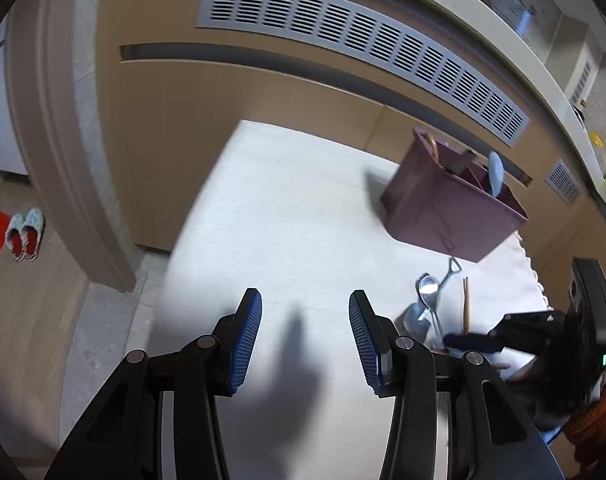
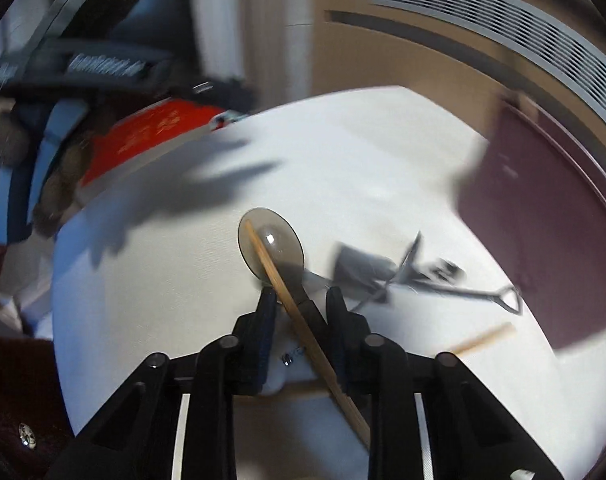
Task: Organize utensils
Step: 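Grasp the grey spoon with black handle using the right gripper, then lift the grey spoon with the right gripper while the left grasps the white-handled spoon, then carry the grey spoon into the maroon holder while the left gripper drops the white-handled spoon in, then grasp a wooden chopstick with the right gripper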
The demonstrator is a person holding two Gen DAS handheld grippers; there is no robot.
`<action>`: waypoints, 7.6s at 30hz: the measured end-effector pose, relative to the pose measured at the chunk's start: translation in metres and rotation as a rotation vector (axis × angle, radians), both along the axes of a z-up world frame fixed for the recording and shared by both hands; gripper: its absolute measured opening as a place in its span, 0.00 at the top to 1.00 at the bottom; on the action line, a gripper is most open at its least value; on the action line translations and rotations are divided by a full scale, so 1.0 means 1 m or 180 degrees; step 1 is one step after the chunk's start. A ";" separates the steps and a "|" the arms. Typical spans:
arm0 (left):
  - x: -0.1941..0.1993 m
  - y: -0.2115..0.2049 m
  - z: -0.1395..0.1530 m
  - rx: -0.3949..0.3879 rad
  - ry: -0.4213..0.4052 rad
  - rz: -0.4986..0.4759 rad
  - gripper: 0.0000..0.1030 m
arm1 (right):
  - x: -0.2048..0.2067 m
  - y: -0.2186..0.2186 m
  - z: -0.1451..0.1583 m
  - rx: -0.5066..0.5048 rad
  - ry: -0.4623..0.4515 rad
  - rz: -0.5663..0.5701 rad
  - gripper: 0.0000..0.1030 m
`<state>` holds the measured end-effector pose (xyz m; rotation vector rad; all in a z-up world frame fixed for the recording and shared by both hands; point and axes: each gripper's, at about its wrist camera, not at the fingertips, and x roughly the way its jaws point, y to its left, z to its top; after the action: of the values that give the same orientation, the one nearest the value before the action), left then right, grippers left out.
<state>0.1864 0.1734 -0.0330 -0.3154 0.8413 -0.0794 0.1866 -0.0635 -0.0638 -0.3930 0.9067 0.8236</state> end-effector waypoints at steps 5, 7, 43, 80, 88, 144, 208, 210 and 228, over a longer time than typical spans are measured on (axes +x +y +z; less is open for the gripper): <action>0.008 -0.018 -0.005 -0.0007 0.0057 -0.0145 0.55 | 0.017 -0.053 -0.003 0.0100 0.0234 -0.0650 0.86; 0.009 -0.023 -0.009 0.0002 0.0087 -0.0181 0.55 | 0.019 -0.073 -0.005 0.0161 0.0349 -0.0863 0.85; 0.017 -0.064 -0.030 0.0054 0.0306 -0.0603 0.55 | 0.000 -0.041 0.019 0.0017 0.0043 -0.0342 0.73; 0.072 -0.183 -0.028 0.0394 0.0537 -0.0901 0.56 | 0.002 -0.165 0.018 0.0570 0.0086 -0.1992 0.72; 0.065 -0.196 -0.028 0.0505 0.0555 -0.0957 0.61 | -0.014 -0.178 0.020 0.0606 -0.0054 -0.2070 0.72; -0.029 -0.157 0.060 0.0354 -0.0597 -0.0632 0.78 | -0.063 -0.168 0.051 0.0799 -0.0307 -0.2368 0.72; 0.014 -0.096 0.016 0.0620 -0.0357 -0.0483 0.55 | 0.036 -0.135 0.038 0.0403 0.0100 -0.1566 0.67; 0.009 -0.091 0.003 0.0469 -0.0232 -0.0479 0.54 | 0.031 -0.126 0.023 0.0323 0.0199 -0.1538 0.67; 0.000 -0.100 -0.022 0.0200 0.0103 -0.0642 0.54 | 0.025 -0.120 0.003 0.0038 0.0214 -0.1778 0.94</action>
<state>0.1860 0.0731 -0.0551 -0.1725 0.9043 -0.2358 0.2119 -0.1831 -0.0610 -0.0883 1.0088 0.3294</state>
